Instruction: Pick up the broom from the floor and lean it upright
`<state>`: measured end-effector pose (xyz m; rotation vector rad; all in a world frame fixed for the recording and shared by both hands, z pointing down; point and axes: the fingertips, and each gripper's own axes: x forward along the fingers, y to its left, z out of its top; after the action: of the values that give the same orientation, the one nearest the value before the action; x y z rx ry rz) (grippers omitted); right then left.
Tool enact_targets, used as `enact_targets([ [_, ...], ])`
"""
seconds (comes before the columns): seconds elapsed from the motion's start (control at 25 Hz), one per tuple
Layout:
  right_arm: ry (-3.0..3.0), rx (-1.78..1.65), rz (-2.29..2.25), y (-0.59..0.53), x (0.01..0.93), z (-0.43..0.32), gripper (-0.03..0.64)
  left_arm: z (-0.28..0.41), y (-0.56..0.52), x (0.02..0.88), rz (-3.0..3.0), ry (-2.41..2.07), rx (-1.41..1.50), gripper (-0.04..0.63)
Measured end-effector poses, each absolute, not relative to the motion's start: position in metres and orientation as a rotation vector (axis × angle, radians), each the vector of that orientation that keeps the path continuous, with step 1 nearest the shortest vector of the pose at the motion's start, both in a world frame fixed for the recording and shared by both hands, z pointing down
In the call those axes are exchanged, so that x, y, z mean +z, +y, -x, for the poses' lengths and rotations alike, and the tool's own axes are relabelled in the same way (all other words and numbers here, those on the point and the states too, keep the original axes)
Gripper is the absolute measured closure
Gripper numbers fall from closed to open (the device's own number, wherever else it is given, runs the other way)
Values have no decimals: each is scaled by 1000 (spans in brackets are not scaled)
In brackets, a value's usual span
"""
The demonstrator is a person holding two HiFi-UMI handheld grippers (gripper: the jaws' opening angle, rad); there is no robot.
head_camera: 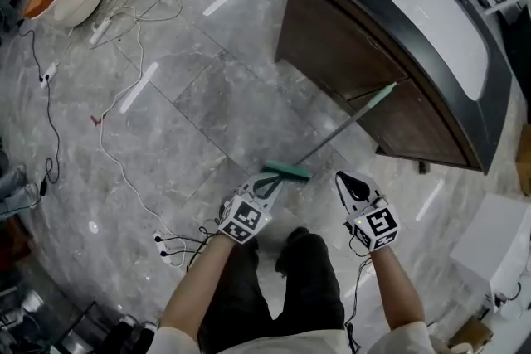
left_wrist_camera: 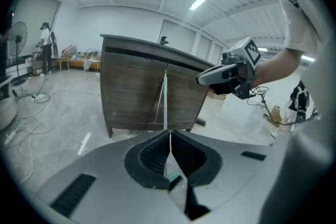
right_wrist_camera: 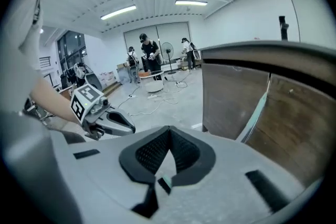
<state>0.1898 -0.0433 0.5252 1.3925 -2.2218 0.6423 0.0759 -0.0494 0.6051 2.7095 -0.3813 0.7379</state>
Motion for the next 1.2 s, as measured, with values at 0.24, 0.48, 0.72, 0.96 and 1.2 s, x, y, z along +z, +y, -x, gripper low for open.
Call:
enact_targets([
  [0.24,-2198,603,-1298,-1,425,-183,617,-44,-18,488,-2617,-479,697,583],
  [0.48,-2221,582,-1307,42,300,-186,618,-34,23,341,-2588,-552,610,583],
  [0.72,-2265,589,-1335,117,193,-197,617,-37,90,209,-2627,-599,587,583],
  [0.96,-2287,571,-1422,171,116,-201,617,-35,141,103,-2689,-610,504,583],
  [1.2,-2284,514,-1531,205,68,-194,617,-22,173,35,-2735,-589,379,583],
])
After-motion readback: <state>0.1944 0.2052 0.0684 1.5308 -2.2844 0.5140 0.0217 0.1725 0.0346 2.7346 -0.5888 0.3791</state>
